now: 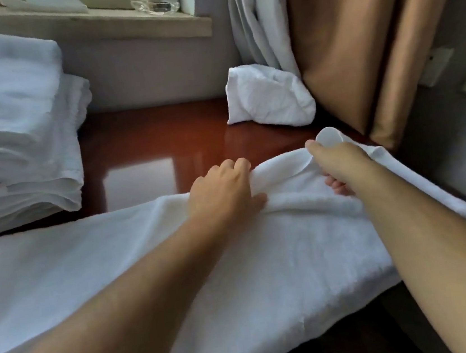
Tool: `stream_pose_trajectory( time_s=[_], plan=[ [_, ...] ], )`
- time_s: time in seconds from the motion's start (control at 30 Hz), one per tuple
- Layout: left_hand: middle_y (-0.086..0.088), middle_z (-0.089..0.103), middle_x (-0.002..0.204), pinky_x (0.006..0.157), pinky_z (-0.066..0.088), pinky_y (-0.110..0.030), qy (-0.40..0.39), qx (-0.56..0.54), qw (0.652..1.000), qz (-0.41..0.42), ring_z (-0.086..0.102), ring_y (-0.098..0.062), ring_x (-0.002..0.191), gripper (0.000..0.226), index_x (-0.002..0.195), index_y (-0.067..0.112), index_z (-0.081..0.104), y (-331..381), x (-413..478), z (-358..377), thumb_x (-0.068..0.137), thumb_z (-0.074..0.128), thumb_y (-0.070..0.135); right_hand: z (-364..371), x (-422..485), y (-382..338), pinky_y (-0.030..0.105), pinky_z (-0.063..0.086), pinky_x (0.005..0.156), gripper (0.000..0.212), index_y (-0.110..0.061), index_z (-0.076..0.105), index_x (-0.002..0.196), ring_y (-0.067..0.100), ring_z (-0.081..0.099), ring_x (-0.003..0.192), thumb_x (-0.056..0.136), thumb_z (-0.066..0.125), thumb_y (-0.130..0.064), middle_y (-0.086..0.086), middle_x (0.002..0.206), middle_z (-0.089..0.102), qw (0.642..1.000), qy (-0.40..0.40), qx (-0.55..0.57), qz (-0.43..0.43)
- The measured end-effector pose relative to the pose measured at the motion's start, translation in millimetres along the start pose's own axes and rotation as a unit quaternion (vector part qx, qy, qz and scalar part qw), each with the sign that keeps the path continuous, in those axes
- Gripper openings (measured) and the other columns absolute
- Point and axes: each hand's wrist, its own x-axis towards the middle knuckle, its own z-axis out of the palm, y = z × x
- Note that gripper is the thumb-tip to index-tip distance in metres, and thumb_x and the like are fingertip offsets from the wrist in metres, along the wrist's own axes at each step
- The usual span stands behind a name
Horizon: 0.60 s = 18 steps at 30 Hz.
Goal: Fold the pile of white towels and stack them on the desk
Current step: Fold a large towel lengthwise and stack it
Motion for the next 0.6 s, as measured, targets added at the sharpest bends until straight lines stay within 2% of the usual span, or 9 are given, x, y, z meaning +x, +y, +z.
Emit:
stream_pose_trajectory(
  time_s=[0.1, 0.17, 0.2, 0.27, 0.33, 0.4, 0.47, 0.53, 0.6],
  plan=[
    [0.002, 0.059, 0.111, 0.072, 0.044, -0.036, 0.056, 0.023, 0.998, 0.032, 0.059, -0.026, 0.100, 0.036, 0.124, 0.027, 0.053, -13.2, 1.4, 1.0, 0.093, 0.060, 0.042, 10.2, 22.4, -30.6, 0.032, 0.050, 0.058, 0.055, -0.005, 0.061, 0.086, 0.029, 0.060, 0.061, 0.094, 0.050, -0.059, 0.013, 0.076, 0.063, 0.998, 0.001, -0.066, -0.004],
    [0.003, 0.059, 0.107, 0.066, 0.040, -0.035, 0.060, 0.033, 0.997, 0.025, 0.059, -0.026, 0.097, 0.028, 0.120, 0.026, 0.056, -20.3, 3.2, -0.9, 0.093, 0.057, 0.031, 21.2, 35.6, -49.2, 0.035, 0.053, 0.073, 0.041, -0.002, 0.062, 0.099, 0.036, 0.066, 0.083, 0.101, 0.043, -0.039, 0.017, 0.089, 0.065, 0.990, -0.002, -0.137, -0.014],
    [0.004, 0.059, 0.104, 0.063, 0.038, -0.035, 0.058, 0.036, 0.997, 0.022, 0.060, -0.025, 0.095, 0.024, 0.117, 0.026, 0.058, -22.2, 4.0, -1.0, 0.093, 0.055, 0.027, 27.1, 40.5, -56.5, 0.035, 0.052, 0.080, 0.037, -0.001, 0.062, 0.107, 0.037, 0.065, 0.095, 0.103, 0.040, -0.030, 0.020, 0.099, 0.065, 0.990, 0.005, -0.138, -0.017],
    [0.004, 0.057, 0.099, 0.060, 0.041, -0.035, 0.066, 0.036, 0.997, 0.019, 0.059, -0.025, 0.090, 0.020, 0.113, 0.025, 0.060, -25.6, 6.7, -1.6, 0.094, 0.054, 0.020, 38.0, 50.5, -66.6, 0.031, 0.053, 0.082, 0.034, 0.001, 0.061, 0.121, 0.035, 0.062, 0.105, 0.103, 0.043, -0.021, 0.019, 0.113, 0.063, 0.997, 0.022, -0.042, -0.054],
    [0.003, 0.055, 0.099, 0.060, 0.049, -0.038, 0.094, 0.017, 0.995, 0.002, 0.059, -0.026, 0.083, 0.018, 0.113, 0.023, 0.059, -30.9, 8.8, -5.6, 0.096, 0.055, 0.017, 50.6, 54.1, -72.4, 0.038, 0.054, 0.092, 0.038, 0.001, 0.058, 0.128, 0.034, 0.063, 0.110, 0.100, 0.047, -0.023, 0.017, 0.122, 0.064, 0.987, 0.047, 0.125, -0.086],
    [0.002, 0.054, 0.101, 0.060, 0.051, -0.040, 0.106, -0.001, 0.994, -0.009, 0.060, -0.029, 0.081, 0.017, 0.116, 0.023, 0.056, -34.7, 9.6, -9.5, 0.099, 0.055, 0.026, 55.0, 52.8, -72.1, 0.042, 0.054, 0.098, 0.041, -0.002, 0.056, 0.132, 0.029, 0.065, 0.111, 0.098, 0.050, -0.025, 0.012, 0.123, 0.065, 0.951, 0.054, 0.295, -0.079],
    [0.002, 0.054, 0.102, 0.062, 0.052, -0.040, 0.078, -0.014, 0.997, -0.009, 0.062, -0.030, 0.083, 0.028, 0.119, 0.024, 0.054, -33.9, 6.7, -12.6, 0.095, 0.062, 0.036, 51.7, 52.4, -65.6, 0.041, 0.057, 0.095, 0.043, -0.004, 0.056, 0.133, 0.024, 0.067, 0.107, 0.095, 0.052, -0.024, 0.010, 0.122, 0.067, 0.907, 0.072, 0.409, -0.073],
    [0.002, 0.053, 0.098, 0.058, 0.050, -0.039, 0.068, -0.004, 0.998, -0.005, 0.061, -0.029, 0.077, 0.033, 0.119, 0.025, 0.053, -28.4, 2.3, -14.0, 0.088, 0.067, 0.025, 40.1, 53.2, -53.5, 0.038, 0.060, 0.089, 0.039, -0.008, 0.063, 0.127, 0.022, 0.070, 0.099, 0.092, 0.053, -0.024, 0.008, 0.114, 0.071, 0.874, 0.094, 0.472, -0.061],
    [0.002, 0.053, 0.094, 0.048, 0.041, -0.036, 0.092, 0.004, 0.996, 0.013, 0.058, -0.028, 0.068, 0.037, 0.116, 0.025, 0.054, -20.1, -1.0, -16.4, 0.084, 0.062, 0.008, 25.5, 57.1, -34.9, 0.035, 0.061, 0.082, 0.037, -0.009, 0.069, 0.118, 0.023, 0.073, 0.094, 0.088, 0.055, -0.026, 0.007, 0.106, 0.075, 0.842, 0.105, 0.528, -0.029]
  ],
)
